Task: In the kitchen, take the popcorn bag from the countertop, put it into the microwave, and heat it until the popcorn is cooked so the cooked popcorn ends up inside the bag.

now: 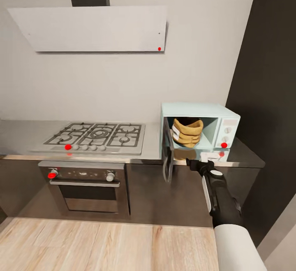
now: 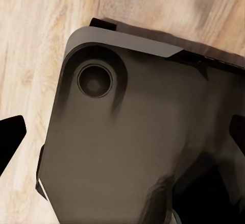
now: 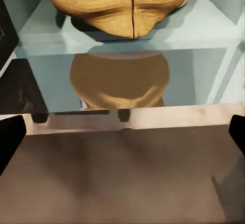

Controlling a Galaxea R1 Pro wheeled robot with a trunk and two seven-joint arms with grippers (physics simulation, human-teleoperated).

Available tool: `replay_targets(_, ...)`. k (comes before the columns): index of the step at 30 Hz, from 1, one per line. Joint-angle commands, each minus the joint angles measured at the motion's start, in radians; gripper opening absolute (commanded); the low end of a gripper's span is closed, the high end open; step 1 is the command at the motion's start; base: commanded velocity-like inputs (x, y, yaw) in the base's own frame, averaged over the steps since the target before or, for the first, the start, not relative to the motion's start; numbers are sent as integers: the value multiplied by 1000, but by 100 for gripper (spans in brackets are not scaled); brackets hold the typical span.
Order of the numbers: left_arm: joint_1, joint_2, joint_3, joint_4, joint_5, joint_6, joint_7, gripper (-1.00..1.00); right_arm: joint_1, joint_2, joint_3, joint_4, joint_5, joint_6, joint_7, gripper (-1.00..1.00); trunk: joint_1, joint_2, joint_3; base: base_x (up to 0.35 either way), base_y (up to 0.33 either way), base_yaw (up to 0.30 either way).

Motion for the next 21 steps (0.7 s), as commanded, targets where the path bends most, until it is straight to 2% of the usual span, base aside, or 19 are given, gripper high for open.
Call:
replay_targets(1,0,0,2,-3,5,6,4,100,-1,1,-5,-2,11,5,7,100,0,-1,-1,0,8,0)
replay_targets(10,0,1,2,-2,5,6,2,100,-1,-3,-10,-13,11,2,4,100,0,-1,-1,28,1,0)
replay_targets(21,0,3,0,-1,5,6,-3,100,-1,-1,-9,-14,11,1,4,100,0,-1,-1,242,0,0)
